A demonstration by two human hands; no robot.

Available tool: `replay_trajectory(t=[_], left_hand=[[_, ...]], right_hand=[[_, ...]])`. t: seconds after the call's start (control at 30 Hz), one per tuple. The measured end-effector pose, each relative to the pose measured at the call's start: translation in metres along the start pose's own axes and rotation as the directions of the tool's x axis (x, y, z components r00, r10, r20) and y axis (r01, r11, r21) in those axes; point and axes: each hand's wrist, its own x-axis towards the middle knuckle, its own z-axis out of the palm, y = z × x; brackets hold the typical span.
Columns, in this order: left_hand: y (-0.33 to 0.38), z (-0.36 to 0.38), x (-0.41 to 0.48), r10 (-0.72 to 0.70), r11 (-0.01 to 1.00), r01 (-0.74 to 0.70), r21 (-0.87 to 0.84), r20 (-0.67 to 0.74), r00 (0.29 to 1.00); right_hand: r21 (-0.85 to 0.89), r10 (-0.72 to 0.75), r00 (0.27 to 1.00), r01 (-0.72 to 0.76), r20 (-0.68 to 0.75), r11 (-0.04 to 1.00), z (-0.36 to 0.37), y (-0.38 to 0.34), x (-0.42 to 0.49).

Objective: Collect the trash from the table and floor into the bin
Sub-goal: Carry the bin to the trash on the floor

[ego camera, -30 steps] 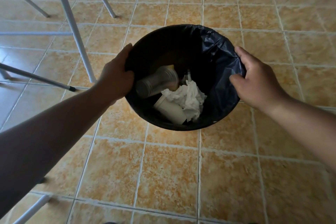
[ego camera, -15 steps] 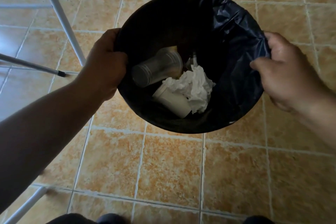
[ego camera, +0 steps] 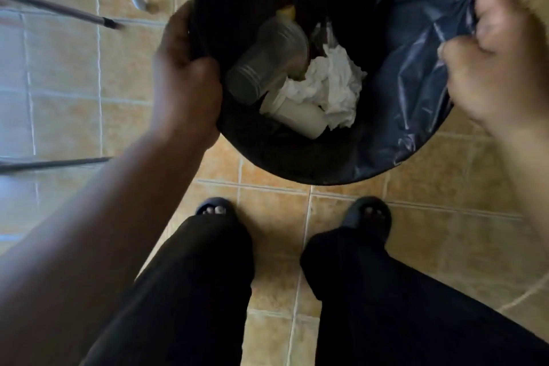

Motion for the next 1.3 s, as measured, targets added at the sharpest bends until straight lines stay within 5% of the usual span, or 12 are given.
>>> replay_trajectory(t=[0.27, 0.67, 1.3], left_hand=[[0.159, -0.002, -0.12, -0.098, 0.995, 0.098, 0.03, 0.011, 0.995], [0.451, 0.001, -0.285, -0.051, 0.99, 0.045, 0.13, 0.042, 0.998], [0.548, 0.051, -0.375, 0.094, 0.994, -0.099, 0.038, 0.12, 0.988]], right_hand=[[-0.033, 0.156, 0.987, -0.157, -0.031, 0.987, -0.114, -0.115, -0.12], [0.018, 0.18, 0.979, -0.179, -0.095, 0.984, -0.315, -0.329, -0.251], [0.075, 0.009, 0.982, 0.005, -0.189, 0.997, -0.438, -0.375, -0.303]])
